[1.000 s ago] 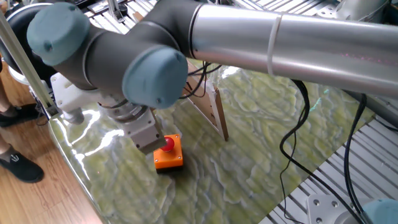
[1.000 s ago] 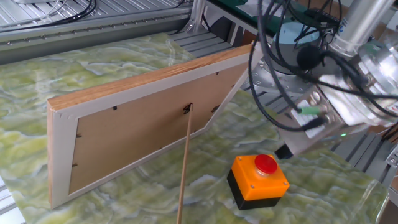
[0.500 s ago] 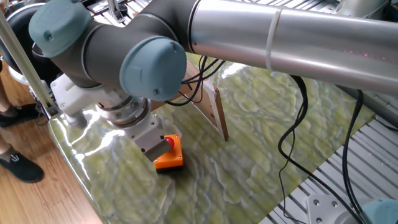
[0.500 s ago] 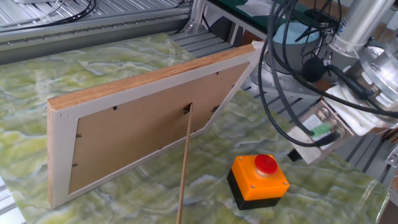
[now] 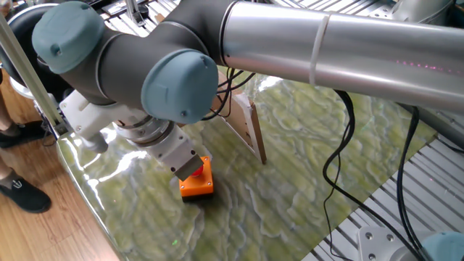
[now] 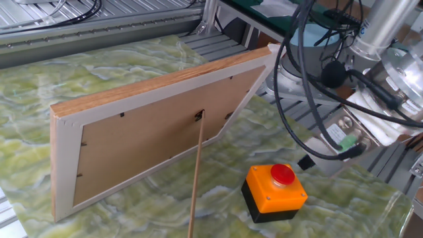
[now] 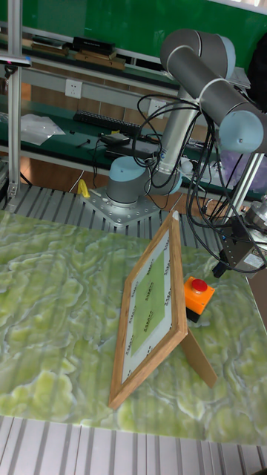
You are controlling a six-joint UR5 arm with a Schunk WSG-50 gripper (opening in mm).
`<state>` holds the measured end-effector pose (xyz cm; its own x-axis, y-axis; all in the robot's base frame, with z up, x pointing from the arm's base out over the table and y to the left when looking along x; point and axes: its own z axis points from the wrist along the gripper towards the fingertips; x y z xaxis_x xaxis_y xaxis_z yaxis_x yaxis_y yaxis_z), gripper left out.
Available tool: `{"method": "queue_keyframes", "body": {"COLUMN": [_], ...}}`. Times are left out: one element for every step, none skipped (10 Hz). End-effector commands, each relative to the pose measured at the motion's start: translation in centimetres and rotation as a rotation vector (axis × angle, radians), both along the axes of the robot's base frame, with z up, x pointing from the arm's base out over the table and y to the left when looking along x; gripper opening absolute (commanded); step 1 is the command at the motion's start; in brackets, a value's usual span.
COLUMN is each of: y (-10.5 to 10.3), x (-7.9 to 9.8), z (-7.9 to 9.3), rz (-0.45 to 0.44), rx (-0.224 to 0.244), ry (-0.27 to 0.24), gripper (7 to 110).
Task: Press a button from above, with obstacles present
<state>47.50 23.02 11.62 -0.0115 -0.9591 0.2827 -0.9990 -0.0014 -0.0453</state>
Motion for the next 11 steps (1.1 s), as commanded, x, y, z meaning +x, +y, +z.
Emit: {"method": "queue_keyframes", "body": {"y": [-0.7,-1.5,-2.0,-2.0,-1.7,-1.7,-1.8,-1.9,-1.9,-1.7,-1.5], "x": [0.1,0.0,0.2,0.4,0.4,0.4,0.4,0.5,0.6,0.6,0.6], "z": [-1.2,-1.6,-2.0,-2.2,-2.6,-2.8,-3.0,-3.1,-3.2,-3.5,-3.7], "rz": [0.039,0.039,0.048,0.048,0.048,0.048,0.050,0.050,0.048,0.046,0.046], "rx": [0.018,0.018,0.022,0.029,0.043,0.045,0.045,0.042,0.040,0.048,0.056], "ry": [-0.003,-0.008,-0.007,-0.007,-0.006,-0.003,-0.002,-0.004,-0.006,-0.006,-0.002], "gripper": [7,7,7,7,7,7,7,7,7,7,7]}}
